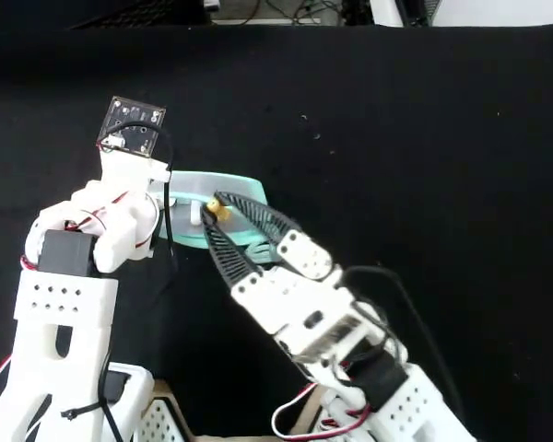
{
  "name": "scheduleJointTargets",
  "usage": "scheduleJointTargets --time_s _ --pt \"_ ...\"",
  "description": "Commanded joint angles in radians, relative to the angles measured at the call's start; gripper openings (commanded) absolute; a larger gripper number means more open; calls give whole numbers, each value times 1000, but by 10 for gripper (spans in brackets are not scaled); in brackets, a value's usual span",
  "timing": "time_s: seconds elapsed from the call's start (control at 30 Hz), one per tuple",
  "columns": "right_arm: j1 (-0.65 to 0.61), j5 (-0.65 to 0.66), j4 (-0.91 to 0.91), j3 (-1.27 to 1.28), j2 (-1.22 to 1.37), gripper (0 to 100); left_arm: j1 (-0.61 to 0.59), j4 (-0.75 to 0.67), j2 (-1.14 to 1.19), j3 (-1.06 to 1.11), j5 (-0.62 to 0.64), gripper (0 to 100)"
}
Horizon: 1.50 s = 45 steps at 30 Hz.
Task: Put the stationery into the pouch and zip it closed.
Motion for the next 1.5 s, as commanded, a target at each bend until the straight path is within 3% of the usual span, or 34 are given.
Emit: scheduleJointTargets --time_s 0.0,0.2,0.3,0.37,0.47,0.67,0.77,0.87,0.97,1.2,1.37,1.47 --pt "-6 75 -20 48 -10 12 8 3 21 4 -5 30" --pt "-6 112 184 30 -5 17 8 3 21 4 -8 30" --pt "-6 107 319 -48 -5 99 8 3 21 4 -8 30" --pt "-6 55 427 -133 -4 168 8 3 21 4 -8 30" --pt "-6 -64 608 -308 -4 187 8 3 21 4 -8 30" --pt "-3 -86 876 -628 -4 185 8 3 21 4 -8 30" --pt "78 -83 999 -668 -4 185 8 3 21 4 -8 30" --pt "244 -81 1126 -588 -7 185 8 3 21 4 -8 30" --pt "362 -80 1135 -409 -13 185 8 3 21 4 -8 30" --pt "377 -84 896 -101 -15 187 8 3 21 5 -8 30" --pt "379 -84 944 -105 -16 188 8 3 21 5 -8 30" --pt "382 -78 1069 -157 -51 188 8 3 21 5 -9 30"
